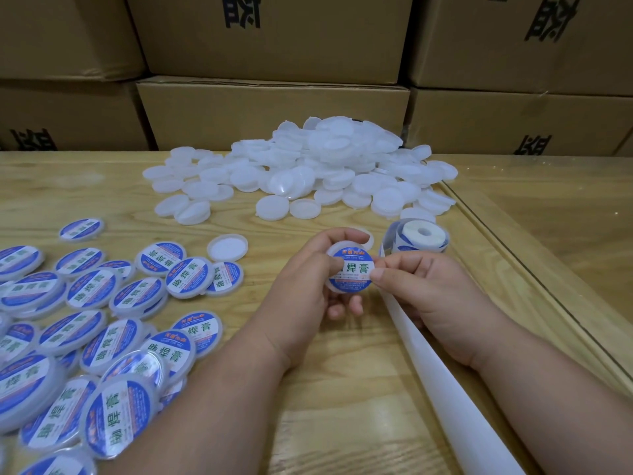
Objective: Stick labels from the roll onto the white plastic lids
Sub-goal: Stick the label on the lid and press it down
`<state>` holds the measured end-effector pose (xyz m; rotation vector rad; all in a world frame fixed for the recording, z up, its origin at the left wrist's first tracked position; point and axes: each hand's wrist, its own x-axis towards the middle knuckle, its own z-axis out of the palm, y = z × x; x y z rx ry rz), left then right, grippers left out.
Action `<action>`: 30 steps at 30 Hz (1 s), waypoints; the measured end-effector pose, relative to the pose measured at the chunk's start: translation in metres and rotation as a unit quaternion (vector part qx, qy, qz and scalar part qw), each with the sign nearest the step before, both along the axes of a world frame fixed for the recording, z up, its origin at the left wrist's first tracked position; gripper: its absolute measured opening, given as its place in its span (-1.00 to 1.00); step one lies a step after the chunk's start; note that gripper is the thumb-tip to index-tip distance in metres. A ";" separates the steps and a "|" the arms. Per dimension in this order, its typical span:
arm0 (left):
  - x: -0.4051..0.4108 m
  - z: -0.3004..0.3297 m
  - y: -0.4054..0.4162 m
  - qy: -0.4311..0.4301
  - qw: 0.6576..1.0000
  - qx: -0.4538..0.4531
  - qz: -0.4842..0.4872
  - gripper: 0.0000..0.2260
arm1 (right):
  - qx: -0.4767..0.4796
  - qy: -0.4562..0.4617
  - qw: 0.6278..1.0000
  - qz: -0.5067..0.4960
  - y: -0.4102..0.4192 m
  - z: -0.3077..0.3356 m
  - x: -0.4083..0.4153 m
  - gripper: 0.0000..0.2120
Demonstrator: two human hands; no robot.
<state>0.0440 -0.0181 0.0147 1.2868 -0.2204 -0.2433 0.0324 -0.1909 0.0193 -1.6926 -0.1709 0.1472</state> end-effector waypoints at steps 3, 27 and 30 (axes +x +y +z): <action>0.000 0.000 0.000 0.002 1.000 0.001 -0.003 -0.64 | 0.001 0.001 1.000 -0.005 0.000 -0.002 0.001 -0.81; -0.003 0.000 0.003 -0.035 0.995 0.023 0.091 -0.89 | 0.089 0.002 0.996 -0.030 -0.002 -0.004 0.002 -0.76; -0.004 0.003 0.005 -0.006 0.993 0.025 0.118 -0.85 | 0.100 -0.003 0.994 -0.046 -0.003 -0.004 0.003 -0.80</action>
